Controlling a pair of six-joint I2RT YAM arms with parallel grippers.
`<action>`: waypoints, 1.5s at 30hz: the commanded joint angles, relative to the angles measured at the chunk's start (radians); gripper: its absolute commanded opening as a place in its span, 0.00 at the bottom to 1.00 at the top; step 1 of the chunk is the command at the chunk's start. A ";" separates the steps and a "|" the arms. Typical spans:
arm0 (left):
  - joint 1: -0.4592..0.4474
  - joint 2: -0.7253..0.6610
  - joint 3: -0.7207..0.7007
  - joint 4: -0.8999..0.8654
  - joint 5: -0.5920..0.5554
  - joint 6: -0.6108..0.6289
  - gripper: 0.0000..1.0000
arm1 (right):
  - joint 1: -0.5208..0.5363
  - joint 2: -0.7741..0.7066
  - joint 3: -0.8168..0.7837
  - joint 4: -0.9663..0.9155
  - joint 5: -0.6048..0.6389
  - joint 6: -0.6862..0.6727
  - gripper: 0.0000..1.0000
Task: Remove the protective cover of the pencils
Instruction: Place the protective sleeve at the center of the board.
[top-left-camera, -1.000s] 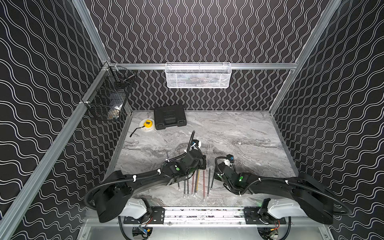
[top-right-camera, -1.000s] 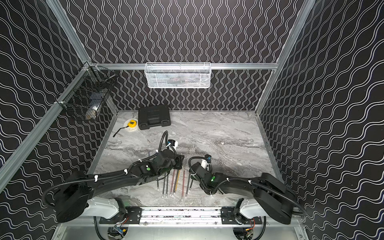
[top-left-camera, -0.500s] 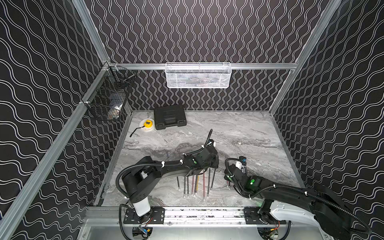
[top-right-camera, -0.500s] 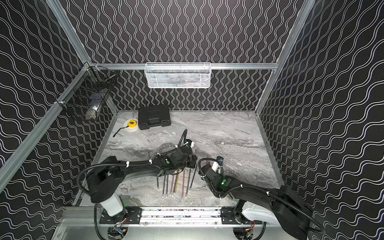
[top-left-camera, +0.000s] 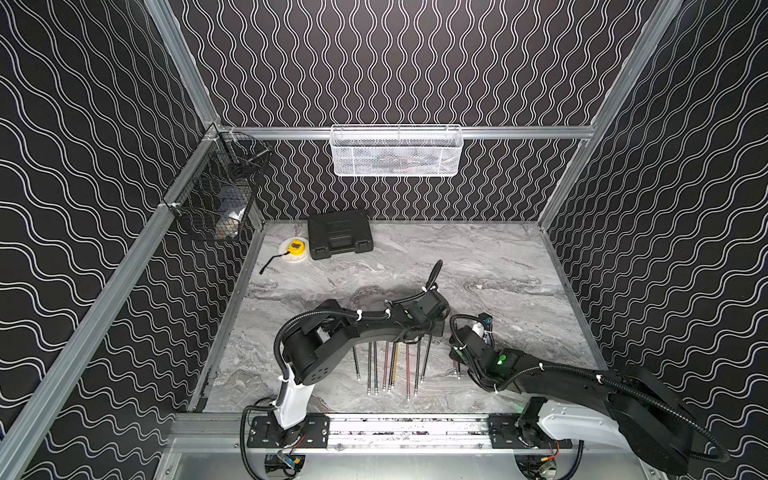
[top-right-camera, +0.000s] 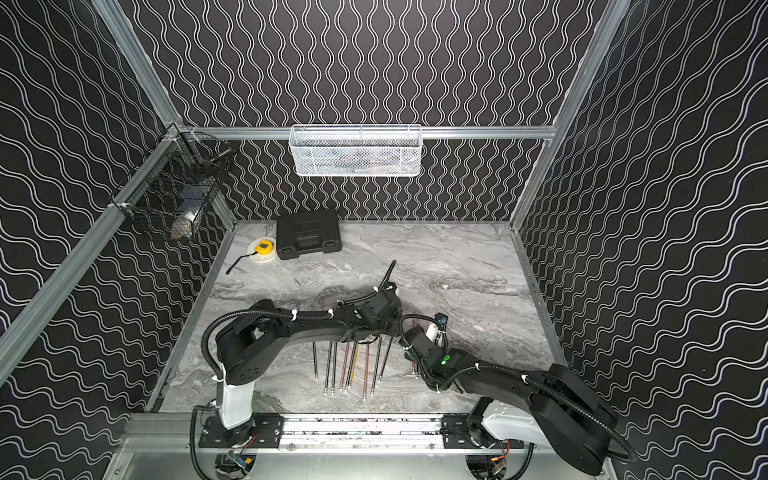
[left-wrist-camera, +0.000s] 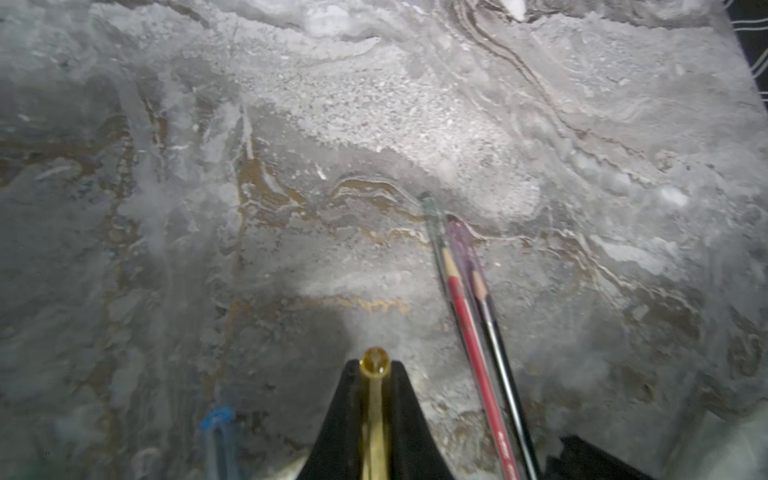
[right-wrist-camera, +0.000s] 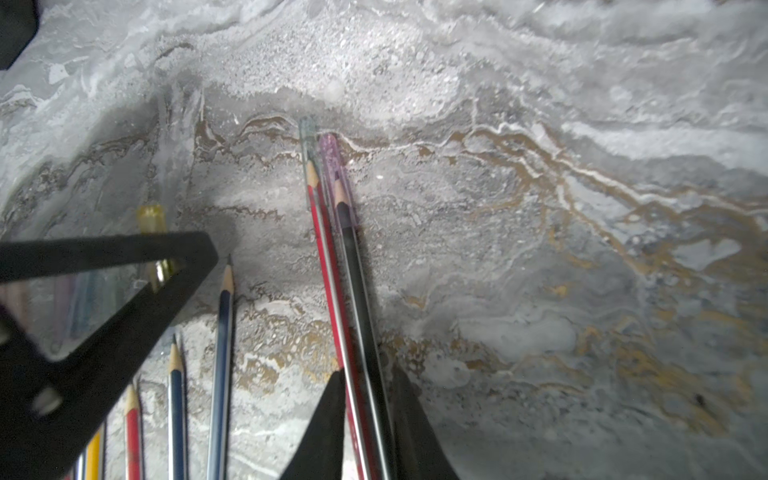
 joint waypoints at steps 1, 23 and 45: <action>0.018 0.013 0.007 -0.029 -0.012 0.016 0.07 | -0.004 -0.001 -0.006 0.035 -0.016 -0.001 0.21; 0.033 0.117 0.144 -0.191 -0.049 0.039 0.15 | -0.012 0.018 0.003 0.057 -0.047 -0.015 0.19; 0.034 0.094 0.132 -0.180 -0.049 0.031 0.20 | -0.018 -0.015 0.005 0.034 -0.053 -0.029 0.18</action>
